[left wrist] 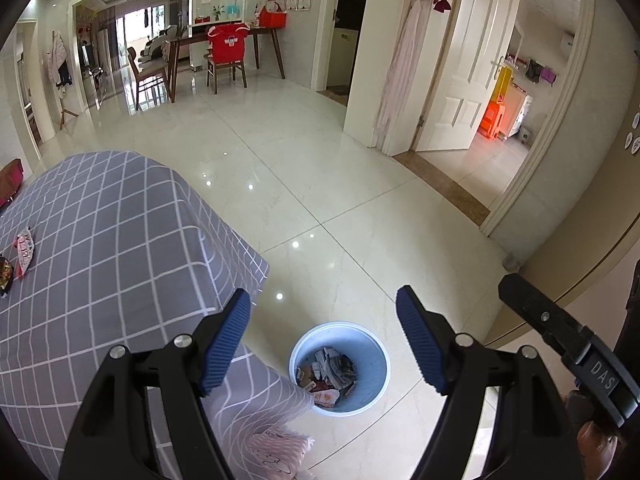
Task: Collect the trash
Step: 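Carry both bags over the blue bin and open both tools, then move both open tools back to the remaining trash on the table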
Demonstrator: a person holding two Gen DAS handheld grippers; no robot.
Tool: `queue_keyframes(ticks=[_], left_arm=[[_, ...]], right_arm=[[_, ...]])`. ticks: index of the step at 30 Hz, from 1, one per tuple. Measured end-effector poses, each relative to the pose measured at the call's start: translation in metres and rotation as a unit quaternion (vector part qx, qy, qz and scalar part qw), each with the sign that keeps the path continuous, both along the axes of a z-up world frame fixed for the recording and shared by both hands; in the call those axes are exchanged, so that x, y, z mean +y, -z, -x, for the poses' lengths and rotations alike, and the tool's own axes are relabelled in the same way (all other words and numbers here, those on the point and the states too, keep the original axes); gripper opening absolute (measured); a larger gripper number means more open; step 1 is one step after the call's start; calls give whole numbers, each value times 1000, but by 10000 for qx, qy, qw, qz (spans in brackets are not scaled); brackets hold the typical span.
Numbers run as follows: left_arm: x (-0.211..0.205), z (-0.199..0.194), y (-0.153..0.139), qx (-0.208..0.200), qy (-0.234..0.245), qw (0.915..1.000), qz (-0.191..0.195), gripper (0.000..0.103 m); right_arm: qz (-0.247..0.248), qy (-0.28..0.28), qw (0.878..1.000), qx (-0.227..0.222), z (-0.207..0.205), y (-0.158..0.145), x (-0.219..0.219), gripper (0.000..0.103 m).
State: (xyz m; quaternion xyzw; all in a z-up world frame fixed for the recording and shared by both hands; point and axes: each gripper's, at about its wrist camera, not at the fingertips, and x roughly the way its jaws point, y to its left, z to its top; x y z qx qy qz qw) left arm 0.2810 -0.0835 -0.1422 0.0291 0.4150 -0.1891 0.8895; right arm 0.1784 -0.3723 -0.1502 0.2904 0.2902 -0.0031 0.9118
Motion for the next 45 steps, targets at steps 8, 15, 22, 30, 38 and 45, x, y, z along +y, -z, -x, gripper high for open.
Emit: queue_keyframes(ticks=[8, 15, 22, 30, 38, 45], left_arm=[[37, 6, -18, -153, -165, 9996, 160, 74], [94, 9, -36, -312, -467, 9976, 408, 76], [185, 13, -48, -526, -1143, 9911, 429, 79], [317, 14, -45, -545, -2433, 9670, 517, 81], [426, 8, -25, -283, -3521, 9312, 896, 82], [461, -24, -4, 52, -3653, 9250, 1048, 83]], right_arm=[[160, -208, 9996, -35, -3, -17, 34, 73], [392, -569, 9975, -138, -12, -38, 87, 73], [586, -1139, 9915, -215, -32, -54, 165, 73], [803, -1968, 9769, -212, -65, -56, 269, 73], [1175, -2681, 9561, -130, -105, -50, 370, 73], [1690, -3058, 9370, -30, -150, -39, 439, 73]])
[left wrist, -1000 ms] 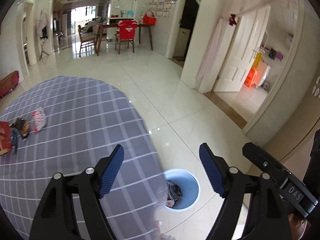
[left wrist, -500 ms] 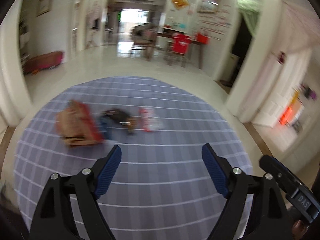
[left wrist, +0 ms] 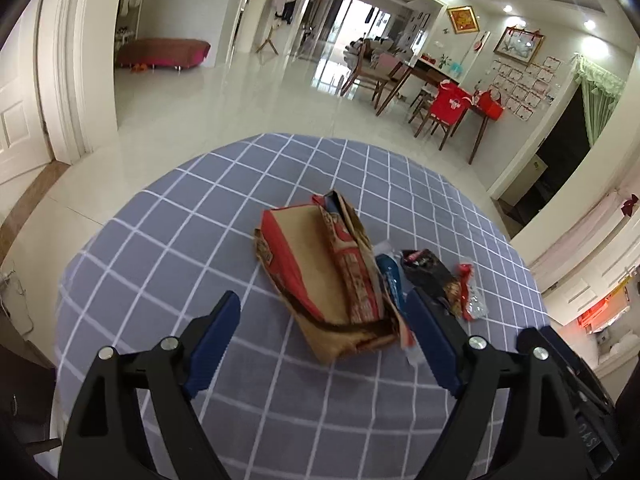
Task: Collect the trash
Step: 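Move both open tools back to the remaining trash on the table, then grasp the cardboard box with the left tool while the right grasps a black snack bag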
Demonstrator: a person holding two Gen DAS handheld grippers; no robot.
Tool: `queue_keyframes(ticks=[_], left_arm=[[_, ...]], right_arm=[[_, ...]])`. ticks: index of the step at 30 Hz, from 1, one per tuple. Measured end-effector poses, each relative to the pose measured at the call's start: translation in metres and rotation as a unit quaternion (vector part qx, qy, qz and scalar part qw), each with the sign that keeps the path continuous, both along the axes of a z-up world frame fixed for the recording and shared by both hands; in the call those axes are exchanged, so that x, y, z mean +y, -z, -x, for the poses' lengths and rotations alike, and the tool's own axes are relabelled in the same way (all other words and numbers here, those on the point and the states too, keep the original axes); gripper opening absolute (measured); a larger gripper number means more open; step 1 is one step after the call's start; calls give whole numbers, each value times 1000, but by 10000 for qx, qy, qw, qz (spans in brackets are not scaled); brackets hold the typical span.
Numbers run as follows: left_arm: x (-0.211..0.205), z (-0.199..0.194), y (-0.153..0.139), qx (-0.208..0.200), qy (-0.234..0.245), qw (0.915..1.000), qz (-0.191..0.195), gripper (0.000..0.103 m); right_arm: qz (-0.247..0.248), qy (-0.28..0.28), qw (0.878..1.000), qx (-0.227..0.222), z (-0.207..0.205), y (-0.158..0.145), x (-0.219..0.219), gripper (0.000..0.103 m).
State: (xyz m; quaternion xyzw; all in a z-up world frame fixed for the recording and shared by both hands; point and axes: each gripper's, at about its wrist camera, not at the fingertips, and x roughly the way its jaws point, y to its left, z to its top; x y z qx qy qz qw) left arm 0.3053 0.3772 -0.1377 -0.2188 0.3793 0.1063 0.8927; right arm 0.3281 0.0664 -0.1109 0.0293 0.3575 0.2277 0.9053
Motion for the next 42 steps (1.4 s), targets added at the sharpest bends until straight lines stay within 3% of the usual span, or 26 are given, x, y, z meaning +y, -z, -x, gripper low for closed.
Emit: queue_keyframes(ticks=[5, 8, 14, 15, 17, 19, 22, 33, 42], left_arm=[[4, -24, 15, 199, 207, 9995, -143, 83], [10, -32, 22, 222, 231, 9995, -56, 68], [13, -30, 21, 118, 247, 9995, -147, 56], [14, -30, 20, 111, 245, 9995, -159, 55], [12, -28, 18, 103, 249, 9993, -251, 54], [10, -26, 16, 101, 221, 9992, -317, 53], [7, -20, 8, -2, 163, 9991, -390, 52], [-29, 10, -48, -483, 230, 9965, -649, 52], [-129, 33, -88, -818, 945, 9885, -849, 52]], right_arm=[[405, -311, 9987, -4, -26, 8, 40, 73], [656, -471, 9967, 36, -38, 19, 56, 73], [826, -661, 9941, 241, -61, 36, 72, 72], [853, -717, 9934, 275, -63, 39, 76, 69], [938, -861, 9911, 399, -67, 44, 83, 55], [1015, -913, 9897, 438, -69, 46, 86, 33], [1028, -940, 9894, 408, -66, 47, 86, 30], [427, -806, 9958, 77, -28, 4, 37, 27], [-151, -347, 9991, -175, 16, -35, -55, 27]])
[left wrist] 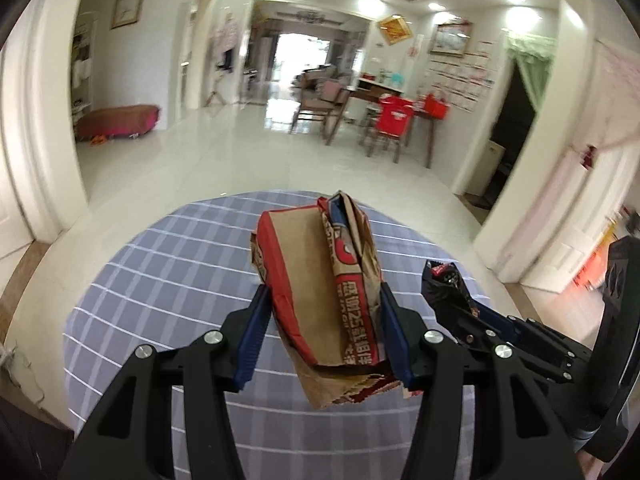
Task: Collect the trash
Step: 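Grasp the cardboard box with the left tool while the right grasps a black snack bag, then carry both items over the blue bin and open both tools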
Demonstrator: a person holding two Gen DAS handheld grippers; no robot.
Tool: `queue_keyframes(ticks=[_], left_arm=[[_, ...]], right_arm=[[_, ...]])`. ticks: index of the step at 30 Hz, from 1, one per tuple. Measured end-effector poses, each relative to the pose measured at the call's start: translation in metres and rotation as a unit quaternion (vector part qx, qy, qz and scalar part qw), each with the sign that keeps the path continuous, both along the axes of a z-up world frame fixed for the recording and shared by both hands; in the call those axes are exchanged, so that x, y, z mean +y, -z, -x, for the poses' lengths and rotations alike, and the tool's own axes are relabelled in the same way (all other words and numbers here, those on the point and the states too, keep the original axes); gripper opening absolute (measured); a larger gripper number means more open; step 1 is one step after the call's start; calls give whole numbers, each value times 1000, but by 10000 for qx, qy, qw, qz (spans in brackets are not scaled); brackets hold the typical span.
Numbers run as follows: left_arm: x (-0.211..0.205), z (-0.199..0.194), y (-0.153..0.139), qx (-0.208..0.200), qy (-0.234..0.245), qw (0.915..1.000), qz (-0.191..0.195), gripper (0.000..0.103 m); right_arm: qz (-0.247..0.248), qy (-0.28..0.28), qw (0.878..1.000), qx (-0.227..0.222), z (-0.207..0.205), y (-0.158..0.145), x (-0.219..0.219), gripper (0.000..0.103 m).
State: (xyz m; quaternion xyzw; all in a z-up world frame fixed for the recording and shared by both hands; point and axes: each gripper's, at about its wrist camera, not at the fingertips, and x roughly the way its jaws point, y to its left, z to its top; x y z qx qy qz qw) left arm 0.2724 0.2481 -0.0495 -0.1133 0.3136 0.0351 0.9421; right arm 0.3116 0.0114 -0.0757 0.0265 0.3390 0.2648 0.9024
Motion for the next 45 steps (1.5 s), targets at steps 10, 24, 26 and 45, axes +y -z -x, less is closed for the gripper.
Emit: queue_keyframes(ticks=[10, 24, 26, 45], left_arm=[[-154, 13, 4, 35, 1238, 9921, -185, 52], [-338, 15, 63, 579, 2838, 9556, -538, 53], [-356, 14, 74, 646, 2955, 9513, -594, 54], [-399, -3, 117, 1065, 2814, 9494, -900, 78]], right_arm=[[-522, 981, 9938, -13, 57, -5, -162, 27], [-946, 2770, 9562, 29, 141, 39, -346, 27], [-1016, 2961, 9497, 54, 150, 45, -363, 27], [-1191, 3274, 9360, 505, 152, 88, -399, 28]])
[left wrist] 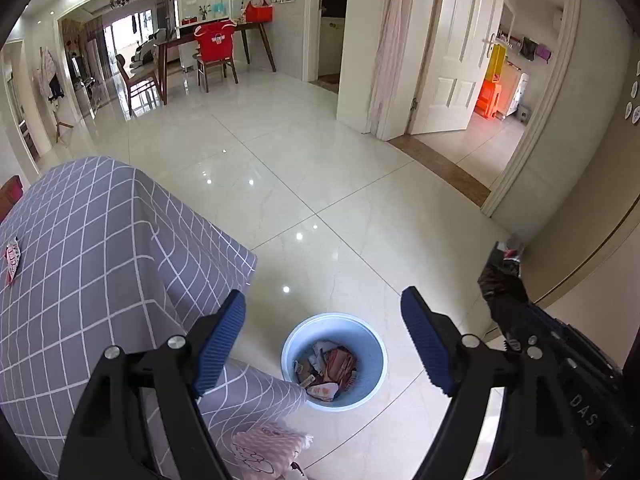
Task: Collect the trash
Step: 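Carry both items over the blue bin and open both tools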
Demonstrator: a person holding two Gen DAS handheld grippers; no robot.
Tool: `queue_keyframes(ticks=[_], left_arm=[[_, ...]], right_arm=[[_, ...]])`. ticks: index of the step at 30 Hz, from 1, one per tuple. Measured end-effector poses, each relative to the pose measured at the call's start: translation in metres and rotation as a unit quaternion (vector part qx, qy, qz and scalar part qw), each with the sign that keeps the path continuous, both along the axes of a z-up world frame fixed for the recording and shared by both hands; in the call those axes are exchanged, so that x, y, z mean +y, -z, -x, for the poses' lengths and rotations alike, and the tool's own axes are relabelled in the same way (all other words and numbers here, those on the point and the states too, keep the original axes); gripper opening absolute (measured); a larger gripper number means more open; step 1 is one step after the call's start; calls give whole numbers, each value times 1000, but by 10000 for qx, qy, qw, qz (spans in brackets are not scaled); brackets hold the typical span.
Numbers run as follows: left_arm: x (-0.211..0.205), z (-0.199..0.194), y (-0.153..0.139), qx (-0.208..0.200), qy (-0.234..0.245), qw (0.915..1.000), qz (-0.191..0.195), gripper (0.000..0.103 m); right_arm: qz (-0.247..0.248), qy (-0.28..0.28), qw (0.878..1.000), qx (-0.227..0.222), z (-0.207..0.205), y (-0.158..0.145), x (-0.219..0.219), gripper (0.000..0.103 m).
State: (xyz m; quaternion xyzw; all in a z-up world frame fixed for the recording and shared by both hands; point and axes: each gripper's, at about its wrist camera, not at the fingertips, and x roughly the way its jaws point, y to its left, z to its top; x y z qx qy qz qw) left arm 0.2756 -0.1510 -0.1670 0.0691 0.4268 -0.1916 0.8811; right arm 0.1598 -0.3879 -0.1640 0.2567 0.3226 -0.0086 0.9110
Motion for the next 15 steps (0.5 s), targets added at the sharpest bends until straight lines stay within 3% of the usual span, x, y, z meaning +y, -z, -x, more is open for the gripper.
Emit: queue_keyframes(ticks=[13, 15], left_arm=[[-3, 0, -3, -81, -8, 9999, -79, 79], [0, 1, -5, -105, -24, 9999, -74, 79]], right_arm=[[-26, -73, 10000, 12, -9, 2, 6, 28], [-15, -93, 10000, -17, -12, 1, 8, 32]])
